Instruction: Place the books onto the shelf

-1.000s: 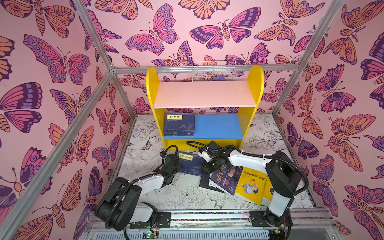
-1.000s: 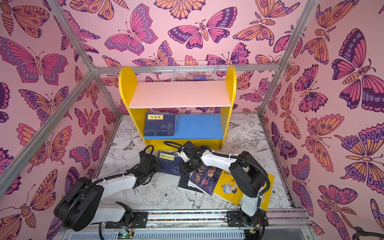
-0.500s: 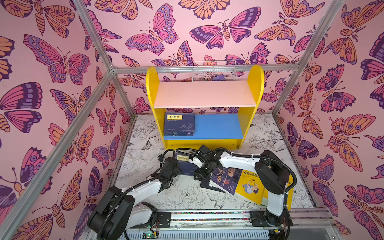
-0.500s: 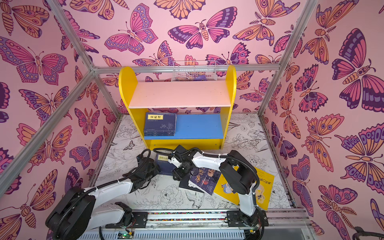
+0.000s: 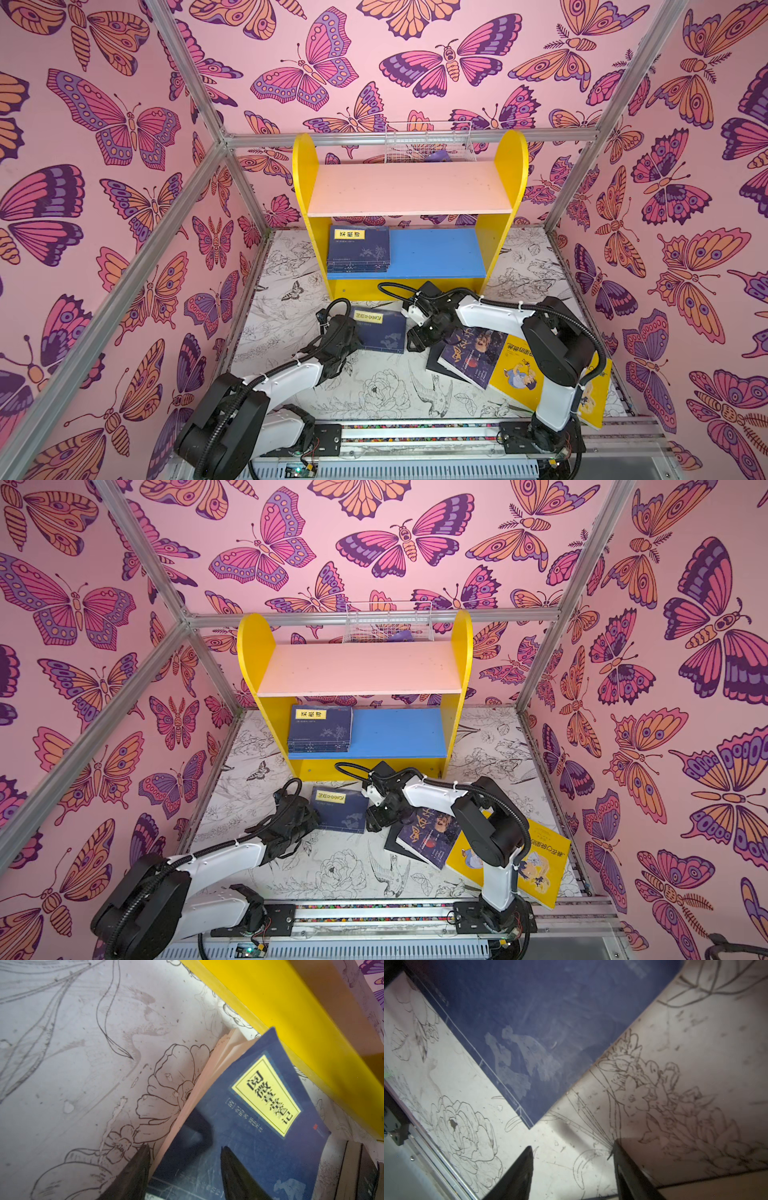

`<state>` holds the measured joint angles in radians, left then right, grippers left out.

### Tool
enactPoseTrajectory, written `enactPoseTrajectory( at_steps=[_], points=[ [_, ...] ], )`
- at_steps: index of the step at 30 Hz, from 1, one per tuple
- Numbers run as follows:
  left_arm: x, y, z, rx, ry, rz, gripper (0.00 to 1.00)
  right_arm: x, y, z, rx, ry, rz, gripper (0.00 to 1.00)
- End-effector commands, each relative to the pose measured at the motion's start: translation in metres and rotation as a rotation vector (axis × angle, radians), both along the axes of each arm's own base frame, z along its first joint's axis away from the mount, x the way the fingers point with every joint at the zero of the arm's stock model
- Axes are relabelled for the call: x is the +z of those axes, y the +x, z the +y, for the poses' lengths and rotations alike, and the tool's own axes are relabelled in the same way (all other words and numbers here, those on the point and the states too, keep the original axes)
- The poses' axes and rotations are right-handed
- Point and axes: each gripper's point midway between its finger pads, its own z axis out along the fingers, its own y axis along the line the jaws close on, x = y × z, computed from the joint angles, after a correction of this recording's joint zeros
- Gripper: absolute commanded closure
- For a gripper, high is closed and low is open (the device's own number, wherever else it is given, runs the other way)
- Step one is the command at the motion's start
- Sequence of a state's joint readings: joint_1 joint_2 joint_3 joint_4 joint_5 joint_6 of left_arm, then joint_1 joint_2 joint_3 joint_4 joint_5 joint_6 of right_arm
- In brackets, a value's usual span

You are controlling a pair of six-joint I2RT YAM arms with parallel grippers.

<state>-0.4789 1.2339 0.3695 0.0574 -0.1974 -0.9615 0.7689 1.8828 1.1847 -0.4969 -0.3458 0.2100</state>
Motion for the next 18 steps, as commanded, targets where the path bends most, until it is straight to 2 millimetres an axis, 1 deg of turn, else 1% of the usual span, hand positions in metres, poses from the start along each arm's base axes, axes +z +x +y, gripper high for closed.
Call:
enactPoseTrajectory(
  at_steps=[1,6,9,11,13,15,18],
  points=[
    [-0.007,-0.009,-0.004,-0.048,0.010,0.040,0.43,-0.008,-0.010,0.009,0.001,-0.005,0.097,0.38],
    [-0.009,-0.011,-0.014,-0.101,-0.018,0.049,0.44,-0.014,-0.006,0.015,-0.004,-0.027,0.122,0.38],
    [-0.009,-0.015,-0.025,-0.175,-0.035,0.058,0.44,-0.007,-0.001,0.024,-0.002,-0.006,0.117,0.38],
    [-0.009,-0.018,-0.031,-0.216,-0.048,0.065,0.45,0.004,0.001,0.035,-0.002,0.050,0.124,0.38],
    [-0.010,-0.023,-0.037,-0.255,-0.060,0.077,0.45,0.020,0.002,0.048,0.002,0.127,0.129,0.39],
    [-0.011,-0.028,-0.040,-0.281,-0.072,0.096,0.45,0.035,0.002,0.054,0.003,0.176,0.116,0.39],
    [-0.012,-0.035,-0.046,-0.311,-0.084,0.113,0.46,0.059,0.004,0.055,0.006,0.216,0.077,0.39]
  ],
)
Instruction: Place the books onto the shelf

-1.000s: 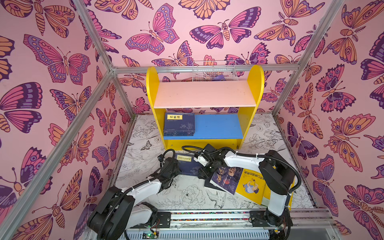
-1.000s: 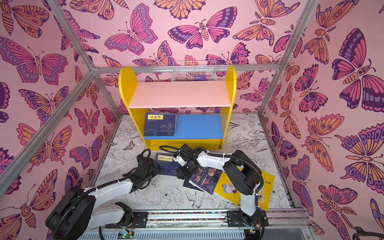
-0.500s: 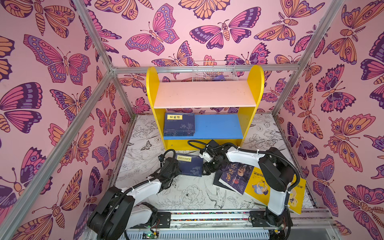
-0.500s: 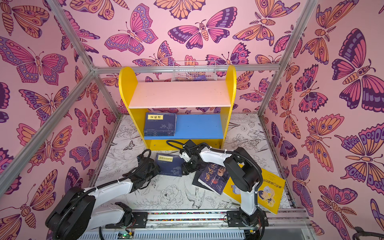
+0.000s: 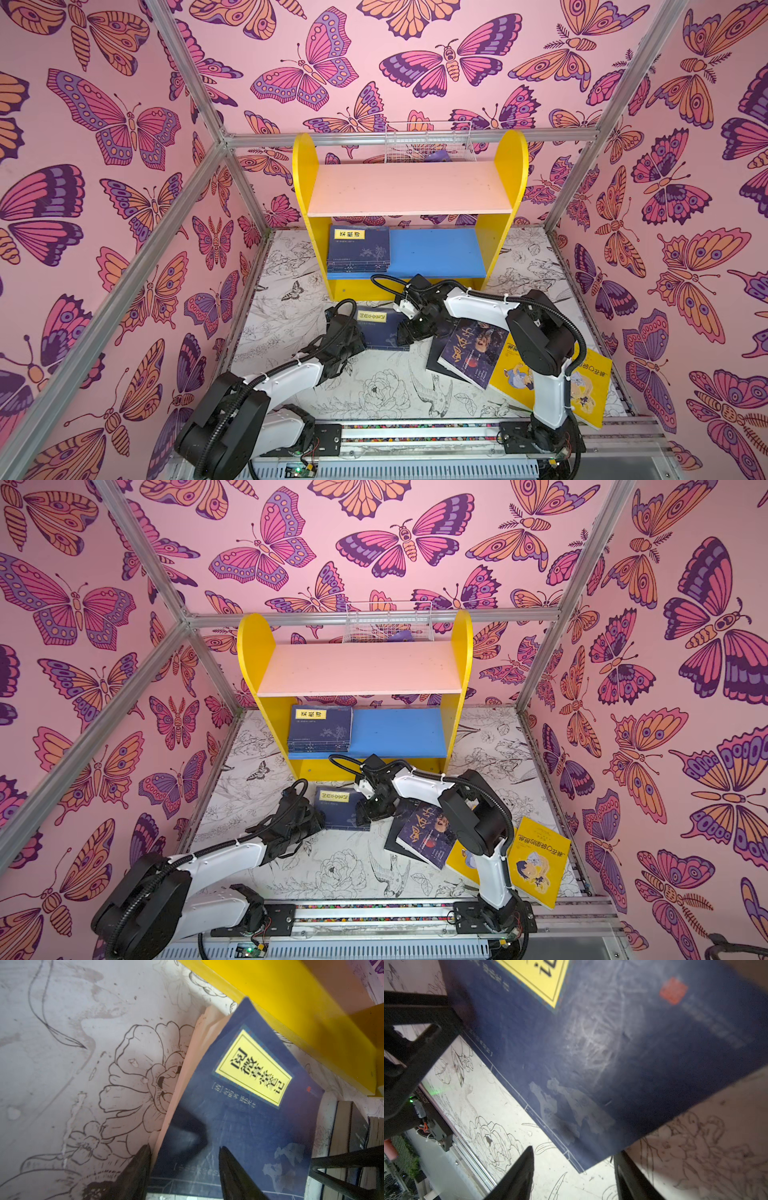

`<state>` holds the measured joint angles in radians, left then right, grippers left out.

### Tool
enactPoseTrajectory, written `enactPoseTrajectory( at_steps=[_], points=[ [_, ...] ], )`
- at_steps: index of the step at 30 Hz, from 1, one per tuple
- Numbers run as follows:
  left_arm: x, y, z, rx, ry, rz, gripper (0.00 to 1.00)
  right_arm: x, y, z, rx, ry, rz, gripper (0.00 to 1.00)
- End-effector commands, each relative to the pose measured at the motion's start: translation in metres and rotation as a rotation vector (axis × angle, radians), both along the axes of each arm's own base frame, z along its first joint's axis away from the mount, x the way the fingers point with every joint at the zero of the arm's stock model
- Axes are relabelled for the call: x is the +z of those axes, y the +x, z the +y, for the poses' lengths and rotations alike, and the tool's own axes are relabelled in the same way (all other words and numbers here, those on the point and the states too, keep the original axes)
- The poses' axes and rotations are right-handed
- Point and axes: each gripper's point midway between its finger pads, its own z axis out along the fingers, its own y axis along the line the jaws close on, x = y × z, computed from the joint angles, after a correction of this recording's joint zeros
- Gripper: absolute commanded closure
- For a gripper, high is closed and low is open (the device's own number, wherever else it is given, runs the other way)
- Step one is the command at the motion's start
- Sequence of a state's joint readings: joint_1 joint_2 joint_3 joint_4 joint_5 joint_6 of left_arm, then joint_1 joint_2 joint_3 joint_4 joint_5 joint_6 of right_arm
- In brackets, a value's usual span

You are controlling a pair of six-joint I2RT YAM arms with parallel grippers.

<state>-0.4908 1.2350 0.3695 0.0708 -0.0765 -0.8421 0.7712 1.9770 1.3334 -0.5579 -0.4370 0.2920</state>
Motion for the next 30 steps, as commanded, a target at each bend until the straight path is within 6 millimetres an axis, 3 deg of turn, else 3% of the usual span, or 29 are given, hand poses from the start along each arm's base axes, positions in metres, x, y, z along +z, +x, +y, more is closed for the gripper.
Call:
enactPoseTrajectory(
  at_steps=[1,8,14,22,23,24,29,30],
  points=[
    [-0.010,-0.029,-0.022,-0.135,-0.051,0.102,0.46,0.059,-0.004,0.026,0.042,0.180,-0.046,0.40],
    [0.004,-0.032,-0.030,-0.217,-0.037,0.083,0.46,0.098,-0.003,0.032,0.039,0.274,-0.097,0.43],
    [0.012,-0.033,-0.031,-0.225,-0.051,0.056,0.46,0.095,0.001,0.037,0.029,0.287,-0.098,0.60],
    [0.031,-0.033,-0.037,-0.257,-0.116,-0.047,0.46,0.081,0.008,0.043,0.010,0.282,-0.110,0.72],
    [0.037,-0.031,-0.039,-0.261,-0.128,-0.070,0.46,0.080,0.009,0.043,0.006,0.279,-0.117,0.75],
    [0.026,-0.039,-0.035,-0.262,-0.123,-0.053,0.46,0.079,0.011,0.044,0.006,0.274,-0.127,0.79],
    [0.037,-0.040,-0.033,-0.253,-0.149,-0.110,0.45,0.088,0.015,0.045,-0.003,0.302,-0.165,1.00],
    [0.041,-0.039,-0.032,-0.247,-0.157,-0.126,0.45,0.091,0.015,0.045,-0.003,0.309,-0.172,1.00]
  ],
)
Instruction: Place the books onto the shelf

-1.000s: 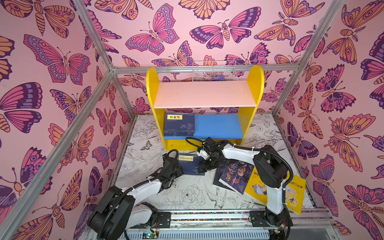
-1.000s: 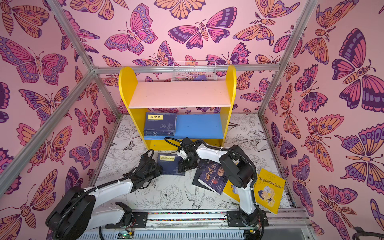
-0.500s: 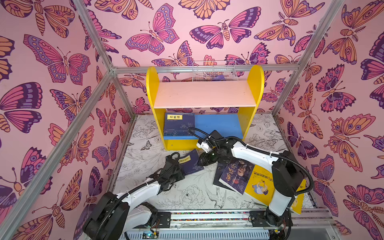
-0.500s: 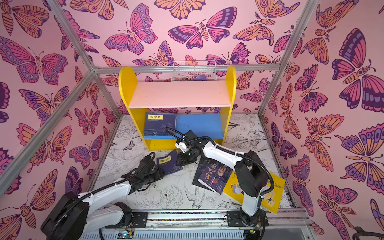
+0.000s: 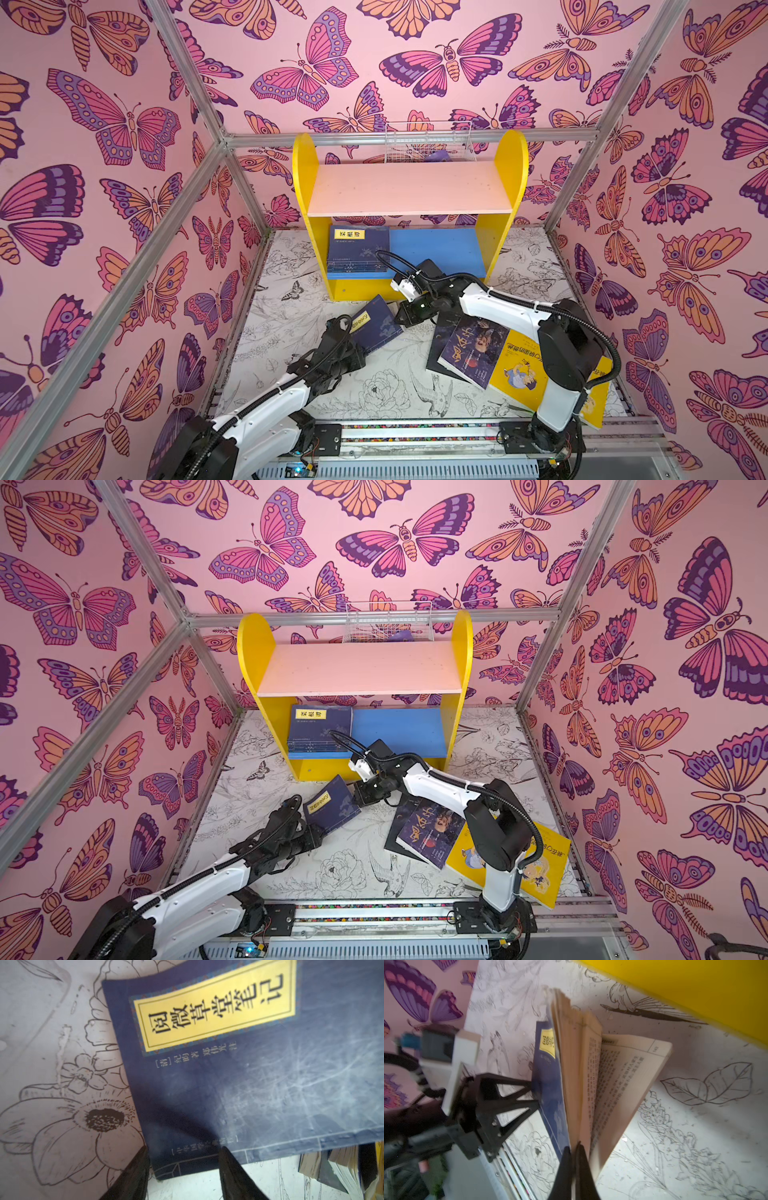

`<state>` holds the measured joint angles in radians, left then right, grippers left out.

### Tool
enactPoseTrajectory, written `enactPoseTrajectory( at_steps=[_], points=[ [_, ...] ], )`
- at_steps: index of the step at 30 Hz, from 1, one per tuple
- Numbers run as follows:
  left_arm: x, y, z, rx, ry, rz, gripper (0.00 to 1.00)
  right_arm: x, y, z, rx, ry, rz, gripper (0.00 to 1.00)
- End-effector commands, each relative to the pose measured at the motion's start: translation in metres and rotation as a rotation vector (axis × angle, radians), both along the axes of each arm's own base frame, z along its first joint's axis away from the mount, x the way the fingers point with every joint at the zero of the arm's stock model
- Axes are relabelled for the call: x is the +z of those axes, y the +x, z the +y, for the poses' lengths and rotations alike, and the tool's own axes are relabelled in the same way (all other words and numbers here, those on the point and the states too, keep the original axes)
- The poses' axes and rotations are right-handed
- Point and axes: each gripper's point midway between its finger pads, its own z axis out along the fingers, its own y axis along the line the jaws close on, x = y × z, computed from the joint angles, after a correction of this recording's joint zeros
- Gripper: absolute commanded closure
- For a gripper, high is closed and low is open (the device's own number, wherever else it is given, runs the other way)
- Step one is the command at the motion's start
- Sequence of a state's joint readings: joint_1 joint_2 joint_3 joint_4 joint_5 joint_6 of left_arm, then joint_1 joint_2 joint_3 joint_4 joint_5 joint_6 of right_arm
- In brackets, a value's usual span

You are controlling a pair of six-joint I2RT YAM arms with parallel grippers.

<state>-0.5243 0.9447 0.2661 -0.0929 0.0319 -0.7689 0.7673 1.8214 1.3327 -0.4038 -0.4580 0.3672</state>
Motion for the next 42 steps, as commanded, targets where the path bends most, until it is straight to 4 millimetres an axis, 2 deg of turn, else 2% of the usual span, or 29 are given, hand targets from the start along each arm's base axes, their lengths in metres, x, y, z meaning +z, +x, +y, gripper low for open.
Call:
enactPoseTrajectory(
  at_steps=[1,5,9,12,14,21,25,29,37,38,42],
  points=[
    [0.036,0.009,-0.026,-0.075,-0.134,-0.126,0.45,0.013,-0.012,0.017,0.059,0.084,-0.022,1.00],
    [0.056,0.013,-0.018,0.003,-0.190,-0.170,0.42,0.025,-0.022,0.012,0.084,0.126,-0.013,1.00],
    [0.084,0.015,-0.011,0.062,-0.297,-0.223,0.35,0.036,-0.027,-0.002,0.064,0.172,0.033,1.00],
    [0.099,0.010,-0.010,0.063,-0.366,-0.238,0.26,0.042,-0.024,-0.015,0.019,0.213,0.091,1.00],
    [0.104,0.006,-0.013,0.034,-0.390,-0.239,0.24,0.044,-0.019,-0.024,-0.024,0.234,0.114,1.00],
    [0.090,-0.001,-0.010,0.026,-0.377,-0.177,0.20,0.052,0.006,-0.043,-0.186,0.356,0.200,1.00],
    [0.076,0.000,-0.004,0.063,-0.351,-0.118,0.19,0.050,0.013,-0.048,-0.245,0.379,0.215,1.00],
    [0.070,0.002,-0.007,0.058,-0.351,-0.086,0.19,0.055,0.018,-0.048,-0.281,0.423,0.228,1.00],
    [0.082,0.014,-0.023,-0.001,-0.436,-0.156,0.17,0.063,0.020,-0.047,-0.268,0.428,0.208,1.00],
    [0.085,0.017,-0.023,0.006,-0.454,-0.177,0.17,0.076,0.018,-0.048,-0.258,0.448,0.181,1.00],
    [0.100,0.029,-0.023,0.051,-0.544,-0.264,0.17,0.080,0.015,-0.047,-0.243,0.456,0.176,1.00]
  ],
)
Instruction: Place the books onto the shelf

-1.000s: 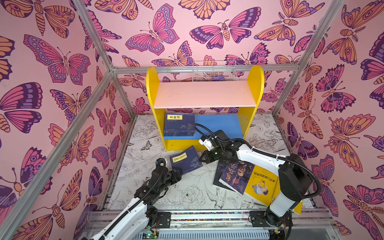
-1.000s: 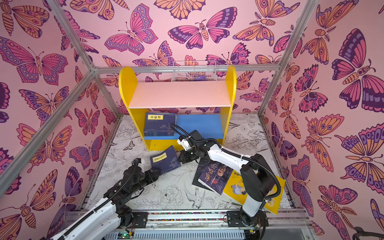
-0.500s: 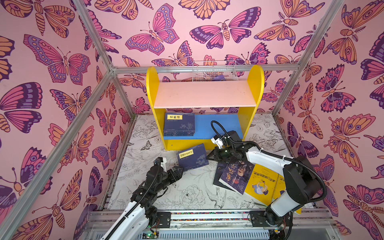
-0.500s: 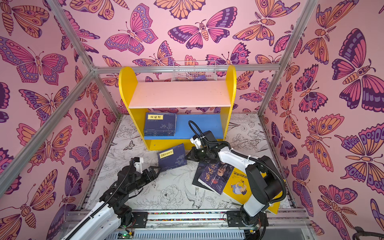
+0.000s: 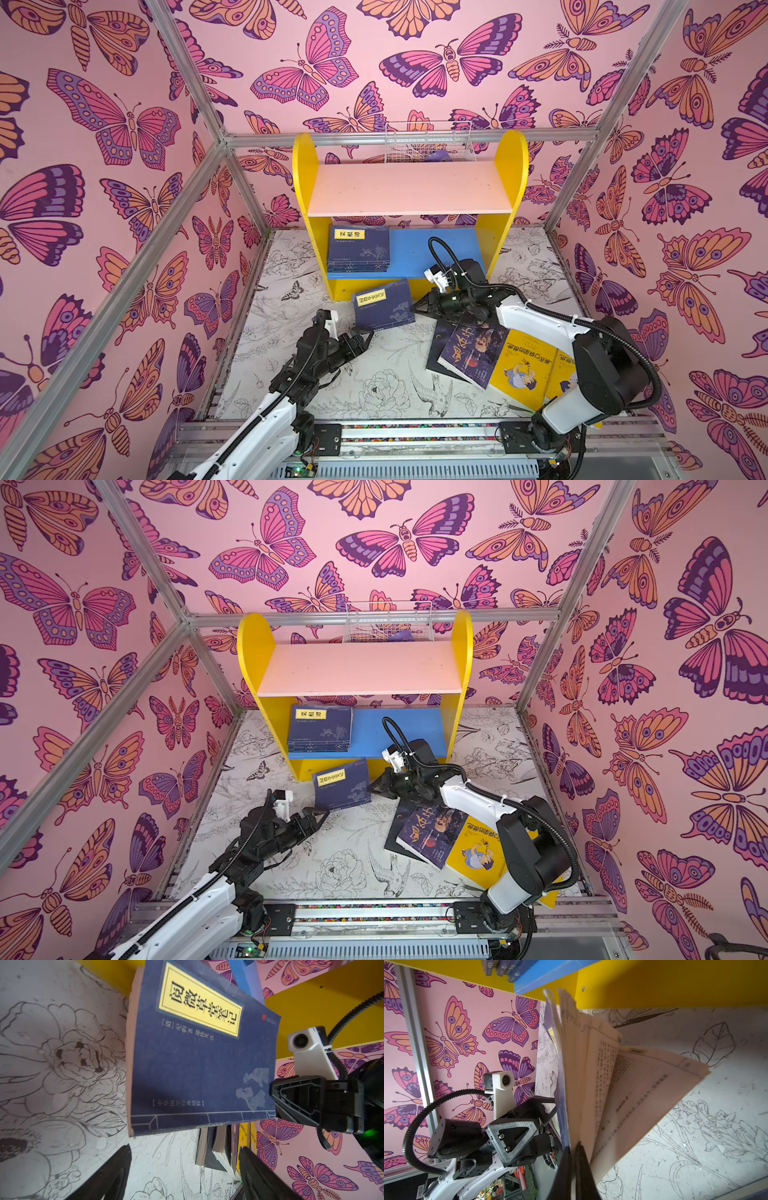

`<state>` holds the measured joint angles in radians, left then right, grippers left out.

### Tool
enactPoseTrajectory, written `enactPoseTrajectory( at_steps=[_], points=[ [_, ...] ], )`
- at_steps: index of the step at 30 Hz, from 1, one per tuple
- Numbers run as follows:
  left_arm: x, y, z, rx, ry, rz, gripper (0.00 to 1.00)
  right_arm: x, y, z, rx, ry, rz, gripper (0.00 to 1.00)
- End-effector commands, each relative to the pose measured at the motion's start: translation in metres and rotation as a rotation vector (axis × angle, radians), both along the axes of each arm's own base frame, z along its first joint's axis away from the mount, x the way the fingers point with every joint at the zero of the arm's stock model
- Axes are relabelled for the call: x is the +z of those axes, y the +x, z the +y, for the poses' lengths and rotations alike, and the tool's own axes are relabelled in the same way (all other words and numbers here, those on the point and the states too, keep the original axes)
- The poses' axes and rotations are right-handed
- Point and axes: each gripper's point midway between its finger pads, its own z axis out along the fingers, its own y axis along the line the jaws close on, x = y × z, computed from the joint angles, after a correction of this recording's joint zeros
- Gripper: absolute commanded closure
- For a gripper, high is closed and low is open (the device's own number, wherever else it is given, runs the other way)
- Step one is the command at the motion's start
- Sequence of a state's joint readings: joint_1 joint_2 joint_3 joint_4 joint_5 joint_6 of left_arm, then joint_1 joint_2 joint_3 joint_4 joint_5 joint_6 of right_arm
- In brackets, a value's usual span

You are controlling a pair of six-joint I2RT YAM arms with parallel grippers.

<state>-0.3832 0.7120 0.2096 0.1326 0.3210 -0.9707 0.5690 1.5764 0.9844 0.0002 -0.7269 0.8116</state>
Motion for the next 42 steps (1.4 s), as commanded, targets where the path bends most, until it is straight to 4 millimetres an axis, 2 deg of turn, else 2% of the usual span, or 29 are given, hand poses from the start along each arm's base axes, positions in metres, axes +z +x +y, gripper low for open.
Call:
enactPoseTrajectory(
  at_steps=[1,7,14,18,22,24,27,32,34,36,37,38,40,42],
  points=[
    [0.019,0.013,-0.002,0.037,-0.092,-0.084,0.18,0.035,0.002,0.006,0.025,0.074,-0.083,1.00],
    [0.020,0.021,-0.018,-0.025,-0.121,-0.047,0.23,0.043,0.005,0.012,0.015,0.104,-0.088,1.00],
    [0.026,0.031,-0.021,-0.006,-0.150,-0.053,0.27,0.049,-0.001,0.029,0.052,0.130,-0.110,1.00],
    [0.028,0.039,-0.019,0.022,-0.142,-0.060,0.39,0.053,-0.009,0.035,0.087,0.146,-0.116,1.00],
    [0.030,0.042,-0.018,0.037,-0.142,-0.063,0.53,0.056,-0.018,0.032,0.117,0.141,-0.123,1.00],
    [0.032,0.044,-0.016,0.049,-0.145,-0.079,0.56,0.055,-0.026,0.030,0.149,0.131,-0.120,1.00],
    [0.038,0.047,-0.014,0.060,-0.140,-0.109,0.67,0.050,-0.041,0.025,0.197,0.117,-0.108,1.00],
    [0.044,0.047,-0.017,0.041,-0.130,-0.138,0.81,0.057,-0.059,0.018,0.272,0.119,-0.137,1.00],
    [0.045,0.046,-0.018,0.035,-0.128,-0.142,0.87,0.056,-0.062,0.015,0.285,0.099,-0.144,1.00],
    [0.045,0.043,-0.020,0.019,-0.127,-0.149,0.99,0.055,-0.063,0.013,0.286,0.089,-0.153,1.00],
    [0.048,0.042,-0.022,0.009,-0.131,-0.161,1.00,0.055,-0.061,0.012,0.276,0.086,-0.155,1.00],
    [0.049,0.040,-0.023,-0.002,-0.137,-0.171,1.00,0.054,-0.058,0.011,0.259,0.083,-0.150,0.92],
    [0.057,0.035,-0.027,-0.020,-0.161,-0.212,1.00,0.053,-0.049,0.006,0.202,0.093,-0.126,0.60],
    [0.069,0.029,-0.028,-0.031,-0.195,-0.264,1.00,0.053,-0.041,0.002,0.155,0.135,-0.100,0.42]
  ],
)
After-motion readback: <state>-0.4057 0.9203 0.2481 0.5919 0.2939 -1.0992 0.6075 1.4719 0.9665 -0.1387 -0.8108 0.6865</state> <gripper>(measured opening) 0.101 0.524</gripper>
